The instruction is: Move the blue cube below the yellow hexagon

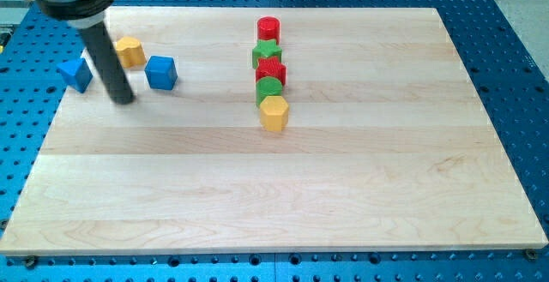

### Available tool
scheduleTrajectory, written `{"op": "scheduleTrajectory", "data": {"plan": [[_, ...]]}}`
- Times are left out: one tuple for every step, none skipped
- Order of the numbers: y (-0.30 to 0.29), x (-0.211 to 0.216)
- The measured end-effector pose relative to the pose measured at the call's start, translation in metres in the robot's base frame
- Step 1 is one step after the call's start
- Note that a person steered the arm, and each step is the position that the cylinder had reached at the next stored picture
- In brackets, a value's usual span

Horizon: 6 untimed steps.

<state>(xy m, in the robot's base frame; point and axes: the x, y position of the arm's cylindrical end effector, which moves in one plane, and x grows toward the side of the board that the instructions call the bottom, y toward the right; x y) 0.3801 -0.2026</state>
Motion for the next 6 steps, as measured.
{"op": "scheduleTrajectory", "data": {"plan": [[0.024, -0.041], [0.096, 0.004], [0.148, 0.068], [0.169, 0.135], [0.108, 0.196], [0.142, 0.229]]}}
